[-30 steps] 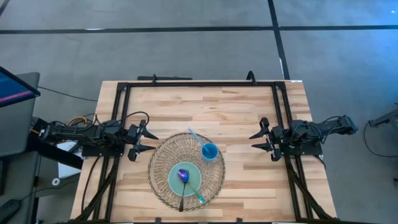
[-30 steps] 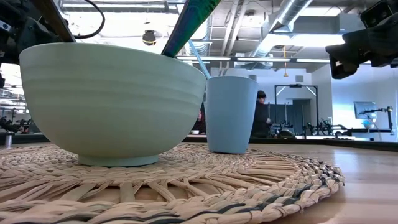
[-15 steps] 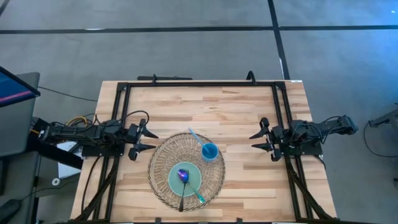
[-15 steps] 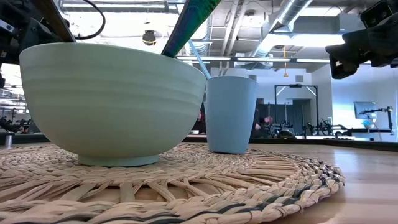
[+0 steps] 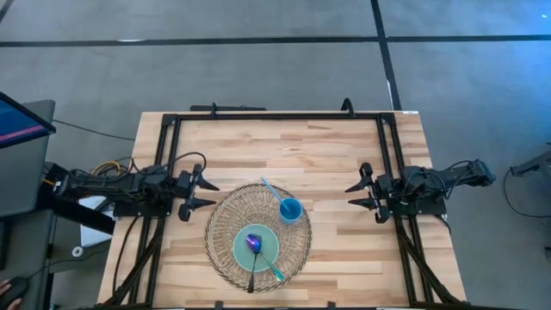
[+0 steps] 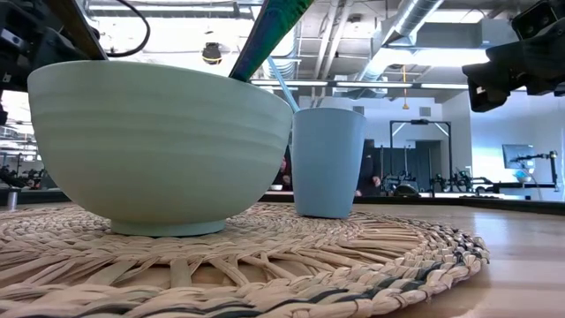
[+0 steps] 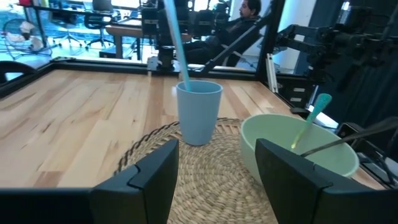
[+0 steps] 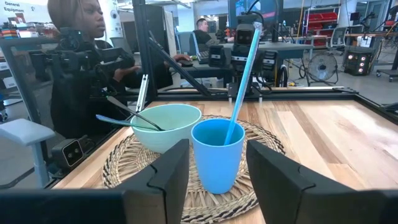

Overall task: Pick & Place Utensil
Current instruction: Return to Home Position

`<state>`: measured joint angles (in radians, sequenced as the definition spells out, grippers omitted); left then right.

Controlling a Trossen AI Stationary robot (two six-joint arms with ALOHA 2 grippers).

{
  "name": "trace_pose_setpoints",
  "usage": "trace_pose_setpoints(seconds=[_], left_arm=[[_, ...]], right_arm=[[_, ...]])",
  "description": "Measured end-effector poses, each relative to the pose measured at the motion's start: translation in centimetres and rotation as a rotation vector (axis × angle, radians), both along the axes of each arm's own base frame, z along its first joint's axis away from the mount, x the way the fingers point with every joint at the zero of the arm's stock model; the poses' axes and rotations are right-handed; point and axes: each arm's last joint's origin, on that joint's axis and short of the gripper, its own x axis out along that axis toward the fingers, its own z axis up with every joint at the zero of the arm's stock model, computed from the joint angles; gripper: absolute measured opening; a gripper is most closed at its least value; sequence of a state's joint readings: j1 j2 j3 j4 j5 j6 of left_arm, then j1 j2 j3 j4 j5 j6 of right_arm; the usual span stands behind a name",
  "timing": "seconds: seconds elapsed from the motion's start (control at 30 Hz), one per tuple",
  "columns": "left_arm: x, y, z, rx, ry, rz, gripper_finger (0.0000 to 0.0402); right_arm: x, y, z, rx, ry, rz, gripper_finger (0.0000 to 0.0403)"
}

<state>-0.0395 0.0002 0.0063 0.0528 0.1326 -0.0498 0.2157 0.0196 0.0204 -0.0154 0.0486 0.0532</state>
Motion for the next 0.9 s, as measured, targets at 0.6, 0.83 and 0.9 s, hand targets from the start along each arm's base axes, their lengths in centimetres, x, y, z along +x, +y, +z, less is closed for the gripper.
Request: trace_pose_setpoints(seconds=[0.6, 0.83, 0.9], left_arm=[[0.00, -0.03, 0.00, 0.000, 0.000, -0.003, 0.0214], [0.00, -0.03, 0.00, 0.000, 0.000, -0.003, 0.0214], [0.00, -0.03, 0.00, 0.000, 0.000, -0.003, 0.0214]], right_arm=[[0.00, 0.00, 0.00, 0.000, 0.000, 0.000, 0.0155], [0.00, 0.00, 0.00, 0.000, 0.000, 0.000, 0.0157], [0.00, 0.00, 0.00, 0.000, 0.000, 0.000, 0.0156]])
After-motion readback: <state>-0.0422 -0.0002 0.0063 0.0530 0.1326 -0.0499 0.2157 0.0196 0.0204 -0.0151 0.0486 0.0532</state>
